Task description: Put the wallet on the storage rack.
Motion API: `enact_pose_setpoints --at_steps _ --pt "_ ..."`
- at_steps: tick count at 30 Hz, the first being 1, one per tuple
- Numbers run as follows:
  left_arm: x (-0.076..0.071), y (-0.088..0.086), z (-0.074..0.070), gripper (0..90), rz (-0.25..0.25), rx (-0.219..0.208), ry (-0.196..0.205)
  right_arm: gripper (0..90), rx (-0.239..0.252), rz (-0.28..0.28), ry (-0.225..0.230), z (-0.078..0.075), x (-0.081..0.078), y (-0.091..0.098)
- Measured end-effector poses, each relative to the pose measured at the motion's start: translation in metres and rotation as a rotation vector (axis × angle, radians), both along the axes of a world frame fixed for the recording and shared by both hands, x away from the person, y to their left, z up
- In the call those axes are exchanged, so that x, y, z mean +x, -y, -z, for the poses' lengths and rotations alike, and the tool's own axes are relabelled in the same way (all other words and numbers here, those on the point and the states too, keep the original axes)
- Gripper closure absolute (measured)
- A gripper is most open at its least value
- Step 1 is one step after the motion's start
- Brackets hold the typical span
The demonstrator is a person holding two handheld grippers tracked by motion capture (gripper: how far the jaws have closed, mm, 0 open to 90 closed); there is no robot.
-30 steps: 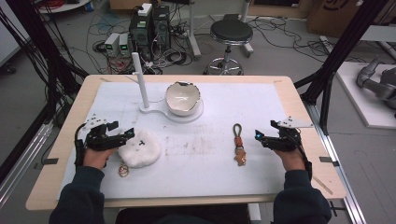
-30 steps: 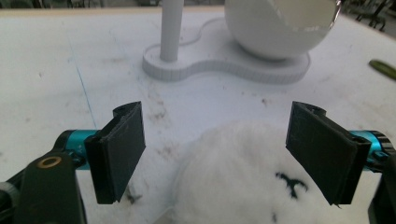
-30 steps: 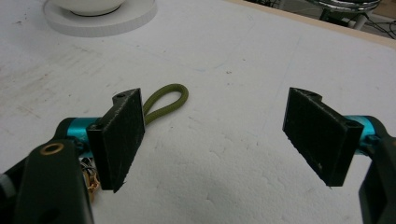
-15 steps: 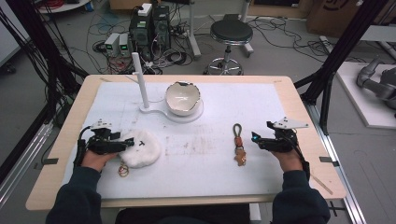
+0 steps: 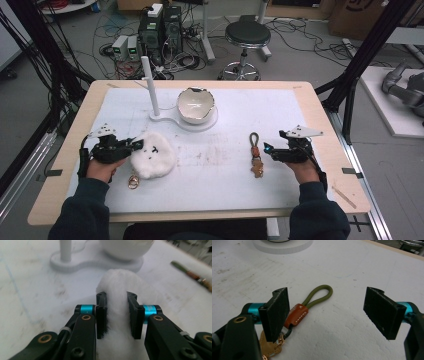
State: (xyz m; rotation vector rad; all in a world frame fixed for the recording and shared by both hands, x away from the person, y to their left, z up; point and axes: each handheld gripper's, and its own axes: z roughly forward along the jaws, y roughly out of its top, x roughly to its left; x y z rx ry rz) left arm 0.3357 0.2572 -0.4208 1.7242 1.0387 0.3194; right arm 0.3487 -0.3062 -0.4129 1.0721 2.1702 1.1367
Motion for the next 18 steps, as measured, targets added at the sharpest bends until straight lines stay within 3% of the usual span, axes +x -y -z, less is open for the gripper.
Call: enact_pose_setpoints --at_steps 4,7,11,13,15,16,17,18 --pt "-0.002 0.010 -0.008 72.6 0.027 -0.049 0.071 21.3 0.008 -0.036 -0.006 -0.001 0.002 -0.010" --pt "-0.003 0.025 -0.016 72.9 0.061 -0.050 0.137 21.3 0.027 -0.095 -0.014 -0.002 0.005 -0.028" --pt "-0.002 0.038 -0.020 72.8 0.079 -0.039 0.171 21.3 0.036 -0.148 -0.025 -0.002 0.008 -0.045" --pt "0.000 0.046 -0.022 72.9 0.092 -0.042 0.182 21.2 0.062 -0.204 -0.034 -0.004 0.011 -0.064" --pt "0.002 0.054 -0.025 72.9 0.108 -0.047 0.196 21.3 0.076 -0.222 -0.043 -0.004 0.011 -0.070" --pt "0.003 0.058 -0.026 72.9 0.117 -0.053 0.199 21.3 0.090 -0.268 -0.055 -0.005 0.013 -0.084" --pt "0.004 0.061 -0.027 72.9 0.130 -0.056 0.202 21.3 0.090 -0.268 -0.055 -0.005 0.013 -0.084" --pt "0.005 0.066 -0.028 72.9 0.142 -0.057 0.200 21.3 0.113 -0.326 -0.070 -0.006 0.015 -0.099"
